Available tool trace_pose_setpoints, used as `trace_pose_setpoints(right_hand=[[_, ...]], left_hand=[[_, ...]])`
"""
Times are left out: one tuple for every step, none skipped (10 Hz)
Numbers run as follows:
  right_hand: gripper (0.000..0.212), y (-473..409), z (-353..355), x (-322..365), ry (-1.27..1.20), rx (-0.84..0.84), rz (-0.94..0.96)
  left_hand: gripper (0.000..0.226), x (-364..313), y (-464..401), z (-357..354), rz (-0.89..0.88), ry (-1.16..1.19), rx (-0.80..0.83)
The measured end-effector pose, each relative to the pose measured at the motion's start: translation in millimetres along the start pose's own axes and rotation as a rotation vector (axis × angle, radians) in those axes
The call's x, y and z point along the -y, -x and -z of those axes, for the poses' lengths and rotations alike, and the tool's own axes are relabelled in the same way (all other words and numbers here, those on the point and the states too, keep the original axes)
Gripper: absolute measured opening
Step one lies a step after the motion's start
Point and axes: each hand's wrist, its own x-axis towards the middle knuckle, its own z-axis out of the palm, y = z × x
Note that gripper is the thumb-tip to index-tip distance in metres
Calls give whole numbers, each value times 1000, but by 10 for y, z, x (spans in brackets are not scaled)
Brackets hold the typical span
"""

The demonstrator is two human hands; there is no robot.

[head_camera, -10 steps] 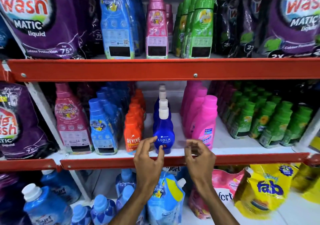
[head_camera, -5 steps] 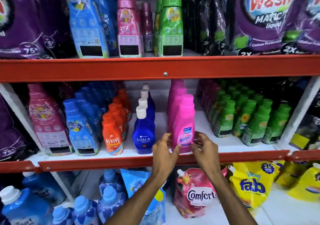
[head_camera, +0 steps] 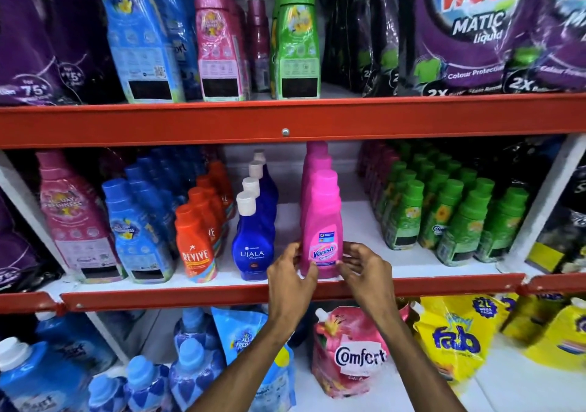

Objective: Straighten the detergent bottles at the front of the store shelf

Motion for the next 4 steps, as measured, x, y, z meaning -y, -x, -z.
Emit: trace_pose_setpoints(right_hand=[[34, -8, -1, -11, -3, -10, -9], [36, -6, -1, -33, -10, -11, 0], [39, -28, -19, -48, -21, -5, -17], [42, 68, 55, 42, -115, -116, -24]], left_hand=[[33, 11, -2, 4, -20, 0, 7], [34, -27, 10, 20, -14, -5, 11], [38, -8, 7, 11, -23, -12, 39], [46, -101, 22, 94, -59, -67, 23]])
